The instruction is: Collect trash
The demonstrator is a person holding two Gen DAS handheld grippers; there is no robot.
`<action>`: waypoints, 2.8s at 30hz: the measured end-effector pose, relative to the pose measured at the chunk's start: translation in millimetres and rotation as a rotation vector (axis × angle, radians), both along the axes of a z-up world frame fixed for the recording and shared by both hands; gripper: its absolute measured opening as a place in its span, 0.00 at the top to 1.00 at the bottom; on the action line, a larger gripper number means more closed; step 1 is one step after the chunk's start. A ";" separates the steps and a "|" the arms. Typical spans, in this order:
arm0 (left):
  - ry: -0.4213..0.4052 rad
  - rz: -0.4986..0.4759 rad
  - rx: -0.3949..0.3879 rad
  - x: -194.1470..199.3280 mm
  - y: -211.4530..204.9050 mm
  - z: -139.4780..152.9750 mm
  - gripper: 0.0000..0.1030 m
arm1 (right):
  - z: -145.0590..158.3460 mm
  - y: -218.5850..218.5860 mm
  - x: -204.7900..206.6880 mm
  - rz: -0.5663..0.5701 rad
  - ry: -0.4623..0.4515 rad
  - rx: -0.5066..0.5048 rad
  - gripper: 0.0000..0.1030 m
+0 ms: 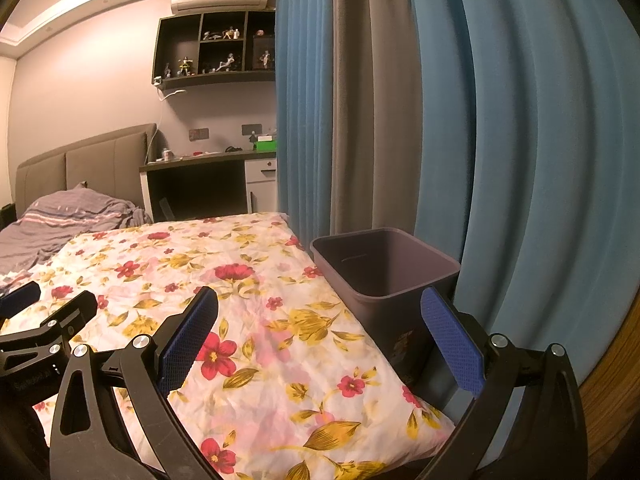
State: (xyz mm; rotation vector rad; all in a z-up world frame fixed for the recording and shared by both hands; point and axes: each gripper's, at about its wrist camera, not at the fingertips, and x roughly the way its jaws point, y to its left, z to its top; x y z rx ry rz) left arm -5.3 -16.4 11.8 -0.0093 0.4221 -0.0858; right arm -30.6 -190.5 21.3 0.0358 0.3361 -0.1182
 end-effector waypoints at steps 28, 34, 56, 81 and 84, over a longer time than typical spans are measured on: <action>0.006 -0.007 -0.001 0.5 -5.7 -1.7 0.06 | 0.2 -2.1 -0.8 0.002 -0.003 0.000 0.05; 0.006 -0.007 -0.001 0.7 -4.6 -1.3 0.06 | 0.1 -2.5 -1.0 0.002 -0.003 0.001 0.05; 0.006 -0.008 -0.001 0.6 -6.2 -1.3 0.06 | 0.8 -5.7 0.1 -0.001 -0.002 0.003 0.05; 0.004 -0.017 -0.006 -0.6 -11.5 -2.6 0.06 | 1.1 -9.2 0.1 -0.004 -0.002 0.004 0.05; 0.003 -0.019 -0.008 -0.6 -11.0 -2.5 0.06 | 1.1 -9.4 -0.1 -0.005 -0.003 0.004 0.05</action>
